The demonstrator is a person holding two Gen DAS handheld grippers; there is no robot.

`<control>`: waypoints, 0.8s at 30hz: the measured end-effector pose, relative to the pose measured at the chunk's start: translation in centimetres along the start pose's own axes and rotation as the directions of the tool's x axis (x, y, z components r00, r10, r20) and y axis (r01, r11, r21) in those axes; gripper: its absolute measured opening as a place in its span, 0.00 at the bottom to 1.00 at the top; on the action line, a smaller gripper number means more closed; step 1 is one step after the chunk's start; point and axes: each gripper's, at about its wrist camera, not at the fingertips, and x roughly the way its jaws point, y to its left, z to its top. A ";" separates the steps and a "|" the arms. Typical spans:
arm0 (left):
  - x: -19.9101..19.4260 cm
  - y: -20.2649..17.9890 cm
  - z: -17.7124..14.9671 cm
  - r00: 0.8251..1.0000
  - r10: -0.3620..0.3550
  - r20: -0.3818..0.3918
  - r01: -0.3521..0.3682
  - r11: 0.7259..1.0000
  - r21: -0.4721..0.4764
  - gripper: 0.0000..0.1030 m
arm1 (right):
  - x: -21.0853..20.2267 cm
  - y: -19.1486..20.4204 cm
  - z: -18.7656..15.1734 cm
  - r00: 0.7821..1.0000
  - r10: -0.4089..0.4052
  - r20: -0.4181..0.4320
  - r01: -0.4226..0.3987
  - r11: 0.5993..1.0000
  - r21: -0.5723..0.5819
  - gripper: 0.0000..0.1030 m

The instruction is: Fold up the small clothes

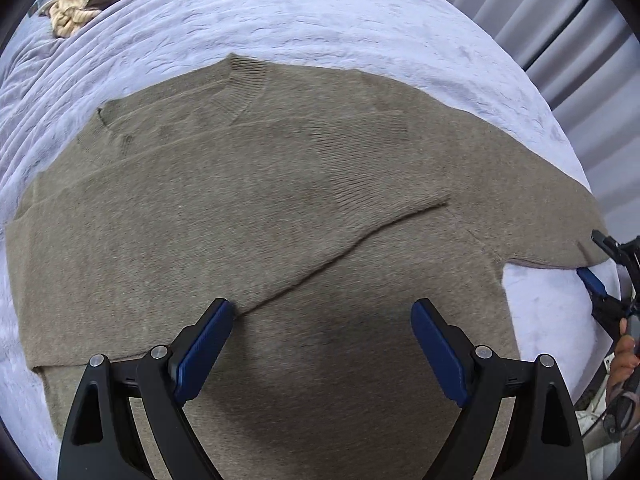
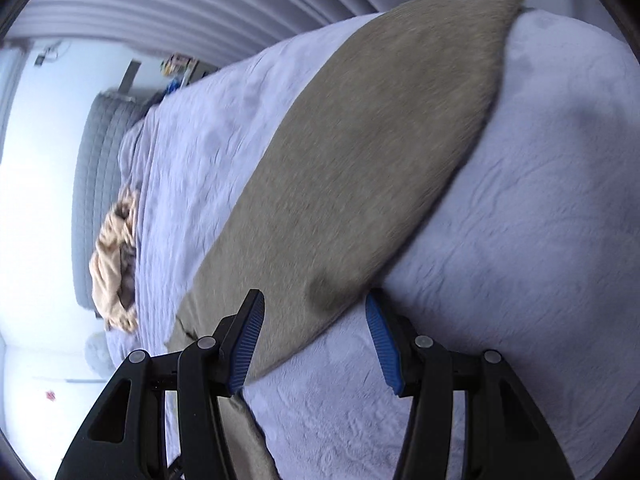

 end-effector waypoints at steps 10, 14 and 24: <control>0.7 0.3 0.3 1.000 -0.008 0.008 0.008 1.000 -0.027 0.88 | 0.9 1.2 2.6 0.994 0.109 0.023 -0.109 0.993 0.033 0.30; -0.1 2.3 -0.2 1.000 -0.003 0.023 0.005 0.999 -0.050 0.88 | 1.6 3.3 2.7 0.988 0.153 0.014 -0.153 0.988 0.010 0.08; -2.9 9.3 -1.2 0.993 0.053 0.105 -0.034 0.985 -0.170 0.88 | 6.5 21.0 -3.8 0.942 0.248 -0.224 -0.329 0.814 -0.478 0.08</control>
